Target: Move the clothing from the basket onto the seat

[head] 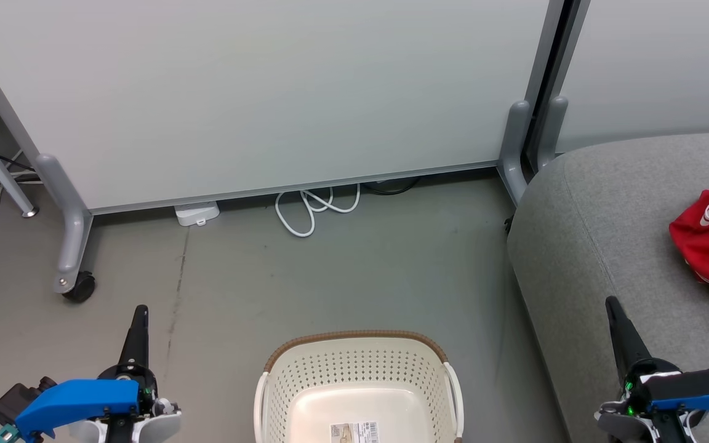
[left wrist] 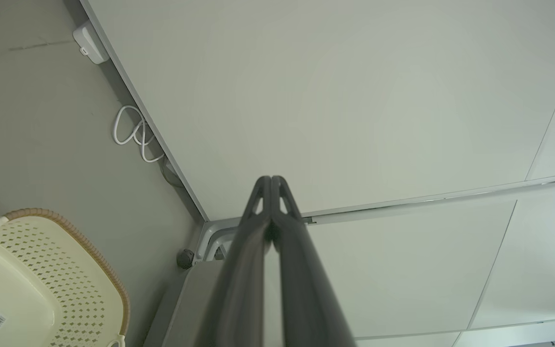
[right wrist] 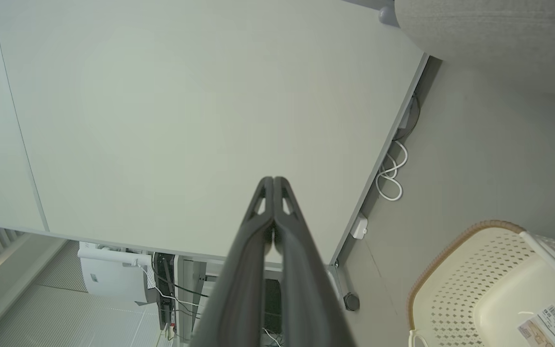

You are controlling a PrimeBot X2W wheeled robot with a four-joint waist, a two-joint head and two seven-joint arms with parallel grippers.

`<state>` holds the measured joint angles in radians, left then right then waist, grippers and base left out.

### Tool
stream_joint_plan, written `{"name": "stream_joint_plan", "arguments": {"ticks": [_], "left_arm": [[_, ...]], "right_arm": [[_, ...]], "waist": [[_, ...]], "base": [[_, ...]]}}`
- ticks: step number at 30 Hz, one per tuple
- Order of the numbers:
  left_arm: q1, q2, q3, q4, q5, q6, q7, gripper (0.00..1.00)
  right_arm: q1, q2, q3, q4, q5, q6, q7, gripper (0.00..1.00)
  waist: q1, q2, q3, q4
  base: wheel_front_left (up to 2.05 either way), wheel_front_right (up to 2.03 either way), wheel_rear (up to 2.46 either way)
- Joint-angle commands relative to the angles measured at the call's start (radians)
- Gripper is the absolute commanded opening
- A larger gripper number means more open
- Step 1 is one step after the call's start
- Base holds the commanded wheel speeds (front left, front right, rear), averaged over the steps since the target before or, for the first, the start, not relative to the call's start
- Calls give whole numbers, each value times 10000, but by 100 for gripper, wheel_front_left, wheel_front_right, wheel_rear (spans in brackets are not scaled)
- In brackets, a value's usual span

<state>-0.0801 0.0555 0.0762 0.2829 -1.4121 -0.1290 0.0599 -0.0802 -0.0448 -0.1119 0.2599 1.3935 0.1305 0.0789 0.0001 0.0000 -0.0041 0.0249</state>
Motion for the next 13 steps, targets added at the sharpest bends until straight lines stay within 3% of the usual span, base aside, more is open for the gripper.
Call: {"name": "stream_joint_plan", "arguments": {"ticks": [1,13], "left_arm": [[-177,-3,61,-101,-209,-25,75,0],[-261,-23,238,-248,-1032,-28,296,0]], "right_arm": [[-203,-71,-19,-92,220,3,63,0],[-268,-74,-24,-131,1144,4,199,0]], "waist": [[-1,0,4,-12],[-1,0,33,-113]], "base": [[0,0,0],[0,0,0]]}}
